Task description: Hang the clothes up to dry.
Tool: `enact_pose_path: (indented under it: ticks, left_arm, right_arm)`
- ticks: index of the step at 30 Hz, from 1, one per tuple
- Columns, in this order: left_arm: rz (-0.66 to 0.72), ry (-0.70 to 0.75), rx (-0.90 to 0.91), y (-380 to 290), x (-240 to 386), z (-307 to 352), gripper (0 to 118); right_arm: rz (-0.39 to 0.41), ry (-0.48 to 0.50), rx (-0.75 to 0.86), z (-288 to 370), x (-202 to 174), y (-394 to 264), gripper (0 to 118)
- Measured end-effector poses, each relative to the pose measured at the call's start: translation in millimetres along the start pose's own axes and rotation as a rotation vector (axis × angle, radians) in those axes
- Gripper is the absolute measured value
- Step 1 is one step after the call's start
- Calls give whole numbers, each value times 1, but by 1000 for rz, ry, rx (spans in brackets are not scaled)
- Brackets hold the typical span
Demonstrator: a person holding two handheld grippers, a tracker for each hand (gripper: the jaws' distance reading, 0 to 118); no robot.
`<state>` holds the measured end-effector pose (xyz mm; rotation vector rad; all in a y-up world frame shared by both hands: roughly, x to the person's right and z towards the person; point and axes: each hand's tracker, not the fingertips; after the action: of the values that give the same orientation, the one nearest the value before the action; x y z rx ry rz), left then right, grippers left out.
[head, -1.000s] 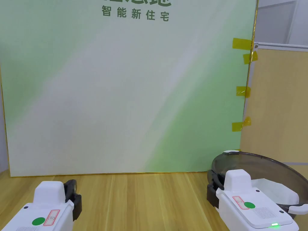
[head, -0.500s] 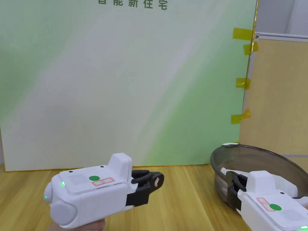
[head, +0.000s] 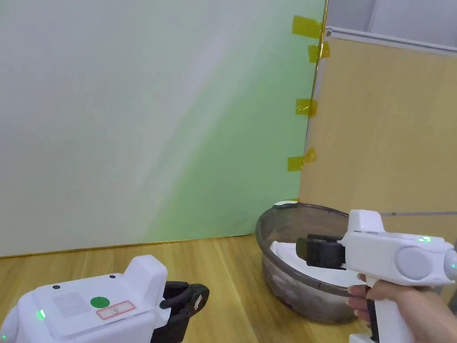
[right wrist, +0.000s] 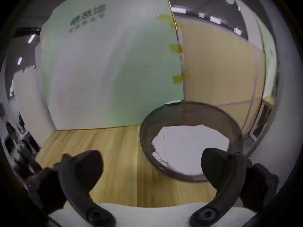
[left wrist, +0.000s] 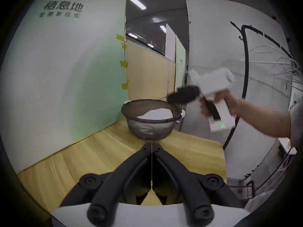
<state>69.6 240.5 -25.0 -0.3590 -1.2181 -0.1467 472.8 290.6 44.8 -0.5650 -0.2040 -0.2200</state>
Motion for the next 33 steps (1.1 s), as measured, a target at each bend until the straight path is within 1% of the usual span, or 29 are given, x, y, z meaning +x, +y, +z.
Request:
enact_pose_path:
  ticks: [2,3,4,5,6,7,8,9,10,12,14,15,17,19,20,21,22,23,24,25,26,27,28,29,30,31,33]
  left_arm:
    - [0,-10,-24,-5,-2,-9,2]
    - [-4,-16,-29,-6,-4,-13,2]
    - [-14,-17,-22,-8,-5,-16,2]
    - [-17,-16,-16,-9,-6,-20,2]
    - [-10,-21,-27,-8,-10,-24,2]
    - [3,-28,-30,-9,-14,-28,2]
    - [5,-28,-20,-10,-15,-30,2]
    - [0,-28,-16,-10,-18,-32,2]
    - [-7,-28,-20,-10,-19,-35,2]
    - [-12,-21,-5,-11,-24,-38,2]
    - [7,-43,2,-9,-27,-40,2]
    - [-2,-40,8,-10,-27,-40,2]
    - [-28,-36,-4,-9,-29,-42,2]
    - [-33,-30,5,-8,-31,-40,2]
    - [-28,-35,5,-8,-34,-40,2]
    - [-7,-40,4,-8,-36,-40,2]
    - [-10,-42,18,-9,-38,-40,2]
    - [-8,-46,16,-11,-41,-41,2]
    - [-4,-48,5,-12,-43,-44,2]
    - [-13,-37,4,-13,-43,-45,2]
    - [-13,-37,4,-14,-44,-46,2]
    - [-7,-39,-3,-18,-46,-47,2]
    - [-1,-41,-2,-20,-46,-47,2]
    - [4,-49,-2,-21,-46,-47,2]
    - [7,-46,1,-22,-45,-48,2]
    - [11,-45,0,-23,-45,-49,2]
    - [2,-29,-6,-24,-43,-50,2]
  right_arm:
    - [58,-18,-180,-32,20,31,118]
    - [95,-73,-236,-50,29,43,118]
    - [130,-132,-275,-65,27,55,118]
    - [149,-221,-307,-82,32,62,118]
    - [173,-295,-380,-101,37,70,118]
    - [207,-297,-438,-119,43,75,118]
    - [240,-272,-485,-130,39,77,118]
    - [233,-257,-558,-150,45,80,118]
    - [235,-267,-620,-169,50,81,118]
    - [286,-265,-702,-195,51,79,118]
    - [365,-241,-771,-230,55,67,118]
    - [392,-216,-825,-244,57,62,117]
    - [396,-166,-918,-263,55,48,117]
    - [348,-127,-972,-280,60,39,115]
    - [334,-117,-961,-296,78,40,113]
    - [328,-124,-956,-301,82,37,110]
    - [318,-128,-965,-306,86,32,106]
    - [308,-147,-998,-308,88,29,97]
    - [292,-130,-998,-306,92,25,90]
    - [249,-72,-983,-303,94,27,82]
    - [240,-19,-957,-299,96,31,59]
    - [216,31,-939,-297,97,35,26]
    - [218,43,-904,-292,95,37,10]
    - [262,-36,-887,-292,94,39,10]
    - [312,-60,-896,-293,94,36,10]
    - [339,-83,-898,-292,94,36,10]
    - [326,-83,-863,-284,91,39,10]
